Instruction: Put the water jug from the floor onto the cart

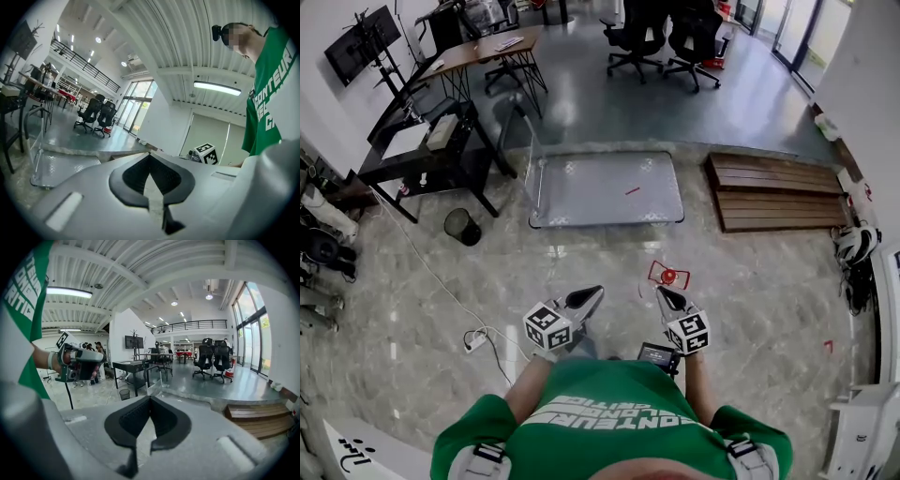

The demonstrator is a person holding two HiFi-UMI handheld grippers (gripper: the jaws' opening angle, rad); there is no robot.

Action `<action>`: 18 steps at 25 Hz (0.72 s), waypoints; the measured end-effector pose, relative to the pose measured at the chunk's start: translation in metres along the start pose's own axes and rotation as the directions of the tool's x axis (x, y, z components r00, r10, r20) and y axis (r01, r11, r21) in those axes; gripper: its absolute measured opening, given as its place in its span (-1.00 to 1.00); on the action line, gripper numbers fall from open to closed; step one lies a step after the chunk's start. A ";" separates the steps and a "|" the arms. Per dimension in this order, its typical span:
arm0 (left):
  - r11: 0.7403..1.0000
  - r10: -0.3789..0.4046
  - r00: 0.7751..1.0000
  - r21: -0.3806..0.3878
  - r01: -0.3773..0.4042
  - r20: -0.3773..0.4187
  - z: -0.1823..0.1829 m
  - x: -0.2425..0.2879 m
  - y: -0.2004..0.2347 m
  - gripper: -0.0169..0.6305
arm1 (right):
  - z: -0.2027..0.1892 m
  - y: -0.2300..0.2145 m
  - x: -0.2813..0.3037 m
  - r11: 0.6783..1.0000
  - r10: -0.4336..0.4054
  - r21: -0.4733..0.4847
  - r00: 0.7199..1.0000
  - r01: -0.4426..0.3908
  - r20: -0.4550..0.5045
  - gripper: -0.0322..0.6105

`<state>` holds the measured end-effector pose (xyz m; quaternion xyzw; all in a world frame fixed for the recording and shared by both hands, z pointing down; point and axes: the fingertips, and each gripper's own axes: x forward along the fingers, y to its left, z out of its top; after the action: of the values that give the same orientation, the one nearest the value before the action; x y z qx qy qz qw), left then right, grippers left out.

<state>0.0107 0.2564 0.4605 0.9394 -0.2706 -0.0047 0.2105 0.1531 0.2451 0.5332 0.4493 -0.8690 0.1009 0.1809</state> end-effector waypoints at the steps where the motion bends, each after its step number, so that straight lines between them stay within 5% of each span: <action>1: 1.000 -0.007 1.000 0.000 0.007 0.004 0.002 0.002 0.000 -0.91 | 0.002 -0.003 0.000 1.000 -0.001 0.008 1.000 0.001 0.003 -0.92; 18: 0.999 -0.032 0.999 -0.004 0.032 0.023 0.029 0.005 0.054 -0.91 | 0.038 -0.008 0.052 0.999 -0.022 -0.033 1.000 0.021 -0.009 -0.92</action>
<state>-0.0158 0.2009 0.4559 0.9430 -0.2577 -0.0195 0.2095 0.1235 0.1886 0.5194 0.4550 -0.8648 0.0866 0.1936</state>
